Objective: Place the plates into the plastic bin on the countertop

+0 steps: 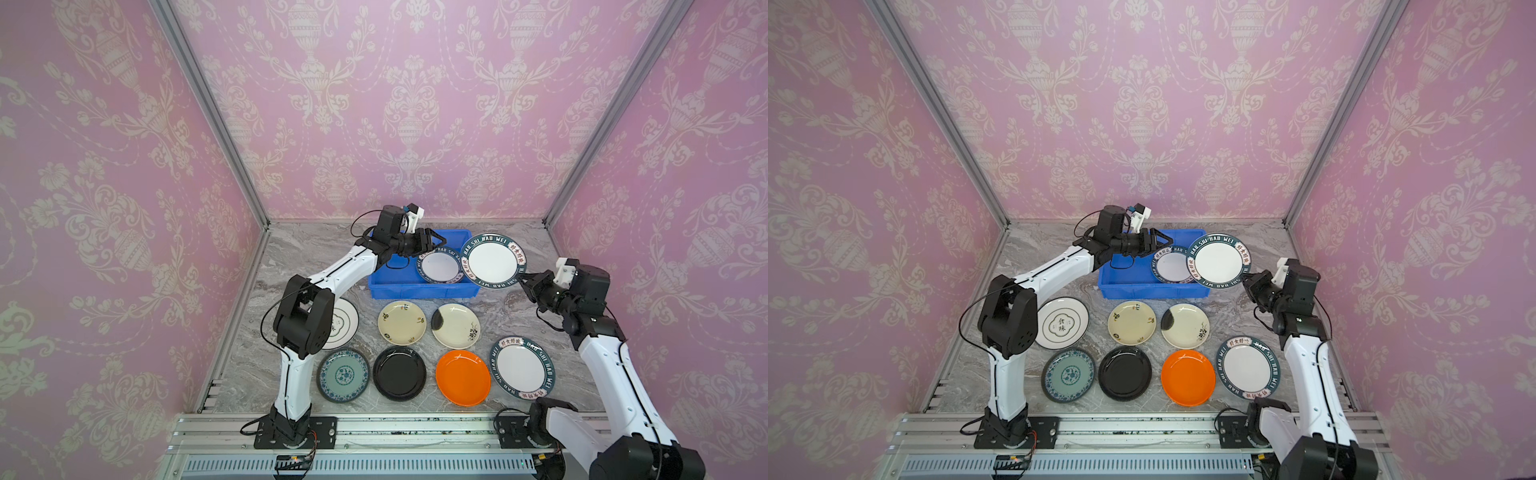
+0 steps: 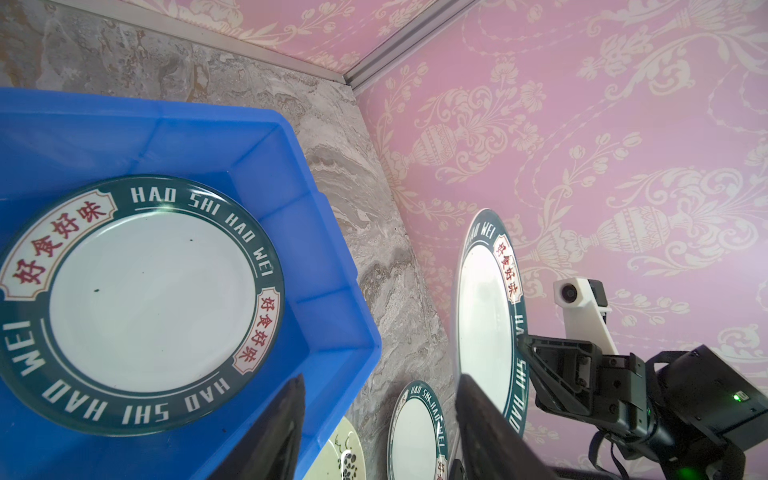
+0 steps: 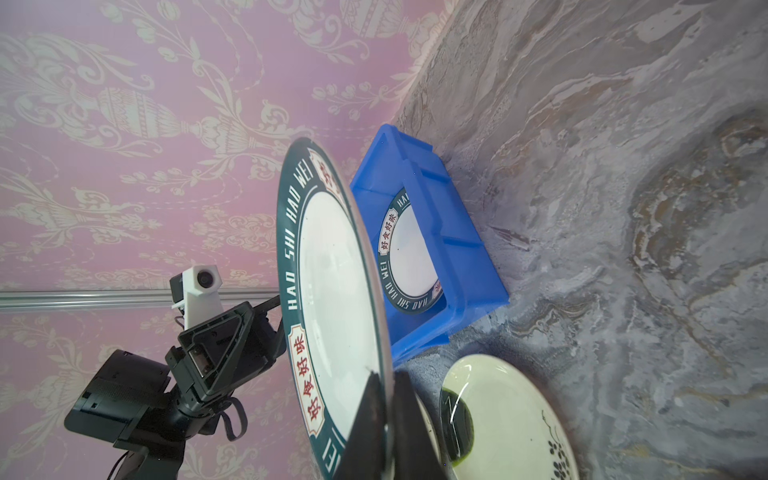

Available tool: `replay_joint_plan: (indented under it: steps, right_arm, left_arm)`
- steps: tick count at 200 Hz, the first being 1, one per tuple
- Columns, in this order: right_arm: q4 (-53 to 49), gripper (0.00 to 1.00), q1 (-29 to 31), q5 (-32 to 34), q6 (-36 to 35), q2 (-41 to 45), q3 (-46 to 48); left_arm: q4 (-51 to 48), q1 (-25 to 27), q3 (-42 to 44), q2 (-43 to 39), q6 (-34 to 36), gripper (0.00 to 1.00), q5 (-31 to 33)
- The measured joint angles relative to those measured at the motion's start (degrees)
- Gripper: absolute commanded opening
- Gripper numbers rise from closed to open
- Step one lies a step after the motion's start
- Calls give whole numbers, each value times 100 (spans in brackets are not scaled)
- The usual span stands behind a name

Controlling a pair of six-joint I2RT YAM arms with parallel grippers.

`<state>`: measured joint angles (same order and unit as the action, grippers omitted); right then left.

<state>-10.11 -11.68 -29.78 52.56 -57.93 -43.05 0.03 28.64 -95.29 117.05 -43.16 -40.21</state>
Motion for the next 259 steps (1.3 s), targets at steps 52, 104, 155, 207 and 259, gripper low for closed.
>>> replay_joint_plan:
  steps: [52,104,155,207,259]
  right_arm:
    - [326,0,837,310,-20,-798,-219]
    - [691,0,1270,472,-22,-1375,-501]
    - [844,0,1327,483,-109,-1709,-551]
    - [793,40,1224,686,-219,-1947,-811]
    - [787,40,573,730,-216,-1582,-710]
  left_arm:
    - [243,0,533,-35,-160,52,-2]
    - [264,0,621,-83,-245,11,-26]
    - [166,-63,579,-94,-374,0,28]
    - [-72,-129,553,-94,-284,0,225]
    - [35,-461,474,76,-354,0,568]
